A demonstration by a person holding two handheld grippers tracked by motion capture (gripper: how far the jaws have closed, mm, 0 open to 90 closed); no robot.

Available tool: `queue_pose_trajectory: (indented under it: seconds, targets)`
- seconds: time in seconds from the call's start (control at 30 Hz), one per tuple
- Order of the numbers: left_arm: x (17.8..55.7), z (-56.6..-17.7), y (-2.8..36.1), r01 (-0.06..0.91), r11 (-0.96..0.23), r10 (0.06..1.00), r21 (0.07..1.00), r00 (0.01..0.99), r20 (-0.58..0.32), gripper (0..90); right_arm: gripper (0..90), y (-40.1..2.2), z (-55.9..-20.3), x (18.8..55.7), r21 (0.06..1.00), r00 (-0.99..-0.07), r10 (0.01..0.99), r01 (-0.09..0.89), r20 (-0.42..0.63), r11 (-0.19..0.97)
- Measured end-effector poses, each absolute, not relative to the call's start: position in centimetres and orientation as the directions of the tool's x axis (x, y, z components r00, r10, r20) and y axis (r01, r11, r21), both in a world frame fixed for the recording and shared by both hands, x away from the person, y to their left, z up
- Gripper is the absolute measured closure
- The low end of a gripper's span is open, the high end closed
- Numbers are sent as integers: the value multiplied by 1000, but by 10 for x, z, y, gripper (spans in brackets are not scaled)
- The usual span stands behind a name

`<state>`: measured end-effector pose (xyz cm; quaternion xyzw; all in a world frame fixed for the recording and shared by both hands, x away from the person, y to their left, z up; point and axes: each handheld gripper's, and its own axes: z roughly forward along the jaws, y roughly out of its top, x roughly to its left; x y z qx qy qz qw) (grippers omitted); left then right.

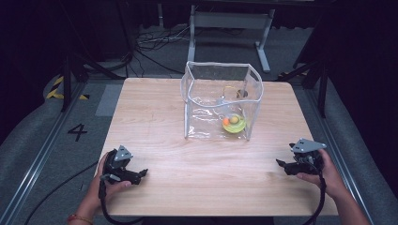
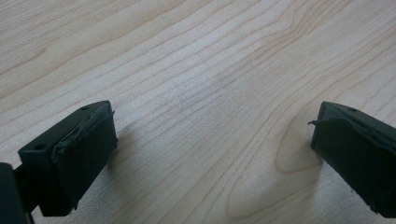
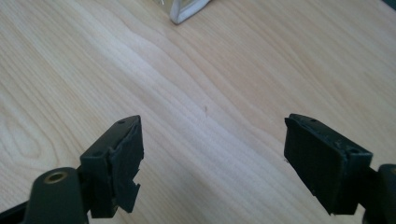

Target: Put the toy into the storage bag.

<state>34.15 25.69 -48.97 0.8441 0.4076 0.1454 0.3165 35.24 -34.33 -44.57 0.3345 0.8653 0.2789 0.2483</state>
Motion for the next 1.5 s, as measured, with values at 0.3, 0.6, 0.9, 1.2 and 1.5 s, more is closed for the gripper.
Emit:
queue_pose_trajectory:
  seconds: [0.3,0.6,0.9,1.2,1.5]
  targets:
    - [342,-490,257,596,-468,780,653,626,-12,5,203,-368,-470,338,705,-633,756,458,-168,541]
    - [341,-490,257,597,-467,780,652,626,-14,5,197,-389,-494,330,749,-580,813,515,-53,416]
    - [341,-490,257,597,-467,780,653,626,-14,5,147,-392,-495,334,730,-535,845,582,11,359]
    - [341,-490,256,600,-462,784,652,620,-15,5,95,-391,-495,334,723,-500,866,602,11,338]
    - [341,-490,256,603,-457,790,654,613,-14,4,77,-391,-495,334,720,-489,872,608,8,335]
